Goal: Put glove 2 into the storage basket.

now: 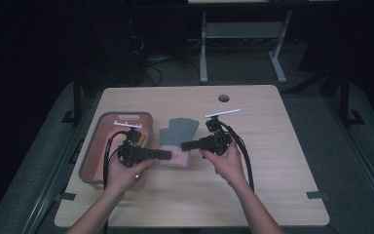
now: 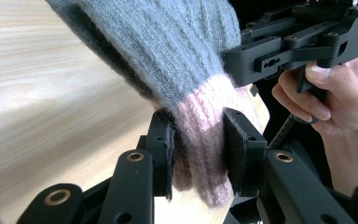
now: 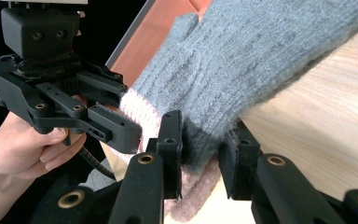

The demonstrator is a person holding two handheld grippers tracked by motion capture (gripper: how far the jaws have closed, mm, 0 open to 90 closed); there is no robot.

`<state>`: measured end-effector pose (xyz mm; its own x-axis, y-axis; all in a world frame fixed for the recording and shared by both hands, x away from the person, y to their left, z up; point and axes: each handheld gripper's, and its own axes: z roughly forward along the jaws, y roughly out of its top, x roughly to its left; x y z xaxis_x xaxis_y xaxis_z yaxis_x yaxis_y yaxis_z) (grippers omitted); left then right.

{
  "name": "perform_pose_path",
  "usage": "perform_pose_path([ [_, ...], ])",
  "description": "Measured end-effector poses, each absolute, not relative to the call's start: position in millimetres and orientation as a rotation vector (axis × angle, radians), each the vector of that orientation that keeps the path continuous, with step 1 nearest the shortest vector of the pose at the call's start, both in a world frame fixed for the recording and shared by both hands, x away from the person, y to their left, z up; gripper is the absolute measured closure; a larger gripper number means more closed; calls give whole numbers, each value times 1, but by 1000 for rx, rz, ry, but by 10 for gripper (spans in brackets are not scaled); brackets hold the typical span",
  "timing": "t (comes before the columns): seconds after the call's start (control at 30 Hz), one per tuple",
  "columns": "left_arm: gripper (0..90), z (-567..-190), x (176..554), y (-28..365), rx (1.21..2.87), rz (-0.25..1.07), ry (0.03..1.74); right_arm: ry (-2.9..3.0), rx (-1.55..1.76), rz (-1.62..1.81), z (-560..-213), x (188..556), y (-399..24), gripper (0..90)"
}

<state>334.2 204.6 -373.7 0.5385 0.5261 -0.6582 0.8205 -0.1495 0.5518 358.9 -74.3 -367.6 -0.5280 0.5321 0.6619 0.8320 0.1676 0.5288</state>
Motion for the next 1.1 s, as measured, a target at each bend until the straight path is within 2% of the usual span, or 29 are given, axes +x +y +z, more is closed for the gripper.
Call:
perform_pose_path([
  [1.1, 662, -345, 334, 261, 1749, -324, 1171, -2158, -1187, -1302, -339, 382, -18, 711],
])
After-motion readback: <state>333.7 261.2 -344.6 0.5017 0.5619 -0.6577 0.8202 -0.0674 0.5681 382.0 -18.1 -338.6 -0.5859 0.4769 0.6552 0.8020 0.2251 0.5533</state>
